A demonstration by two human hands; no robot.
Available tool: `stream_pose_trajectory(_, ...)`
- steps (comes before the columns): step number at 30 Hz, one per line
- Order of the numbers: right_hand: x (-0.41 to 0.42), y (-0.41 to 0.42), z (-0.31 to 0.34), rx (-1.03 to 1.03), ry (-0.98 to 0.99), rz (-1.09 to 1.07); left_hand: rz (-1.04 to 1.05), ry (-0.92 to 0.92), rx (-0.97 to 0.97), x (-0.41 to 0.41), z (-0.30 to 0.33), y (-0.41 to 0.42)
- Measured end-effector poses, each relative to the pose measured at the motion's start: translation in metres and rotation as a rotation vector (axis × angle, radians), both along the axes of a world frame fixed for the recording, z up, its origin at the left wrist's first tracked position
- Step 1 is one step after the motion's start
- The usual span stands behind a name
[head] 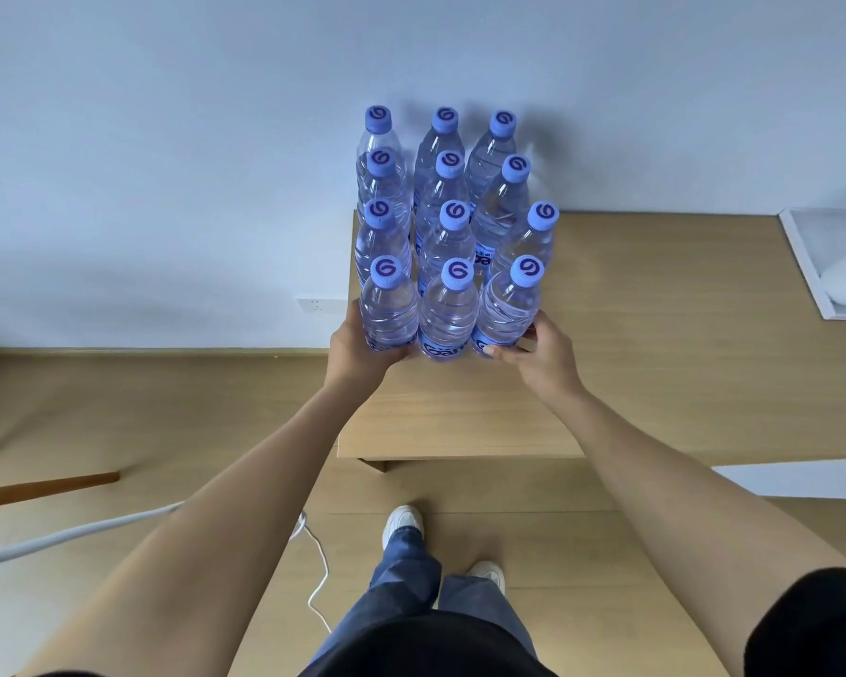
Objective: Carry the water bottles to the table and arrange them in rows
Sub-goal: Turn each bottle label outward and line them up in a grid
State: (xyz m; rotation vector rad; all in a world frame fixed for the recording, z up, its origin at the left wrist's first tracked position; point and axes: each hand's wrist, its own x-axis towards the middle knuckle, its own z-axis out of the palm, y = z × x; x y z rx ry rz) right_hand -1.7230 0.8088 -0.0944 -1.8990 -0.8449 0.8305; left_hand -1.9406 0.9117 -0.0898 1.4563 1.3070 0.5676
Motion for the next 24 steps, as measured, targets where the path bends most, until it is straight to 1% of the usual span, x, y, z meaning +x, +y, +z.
stream_pose_trajectory(5, 0.002, -0.001, 0.000, -0.009, 0.020, 0.004, -0.013, -0.014, -0.025, -0.002, 0.002, 0.001)
stream_pose_trajectory(7, 0.006, -0.001, 0.002, -0.047, 0.022, 0.042, -0.041, -0.010, -0.032, -0.006, 0.000, 0.002)
stream_pose_trajectory(10, 0.014, -0.002, 0.005, -0.133, -0.043, 0.104, -0.063, 0.032, -0.046, -0.014, -0.002, 0.009)
stream_pose_trajectory(12, 0.020, -0.001, 0.006, -0.153, -0.086, 0.081, -0.063, 0.112, -0.025, -0.021, -0.001, 0.017)
stream_pose_trajectory(15, 0.030, 0.002, 0.006, -0.182, -0.073, 0.019, -0.049, 0.186, 0.005, -0.028, 0.002, 0.031)
stream_pose_trajectory(21, 0.052, 0.023, 0.008, -0.167, -0.052, -0.056, -0.025, 0.170, 0.025, -0.021, 0.012, 0.053)
stream_pose_trajectory(24, 0.062, 0.031, 0.011, -0.165, -0.051, -0.022, -0.056, 0.183, 0.035, -0.013, 0.012, 0.063)
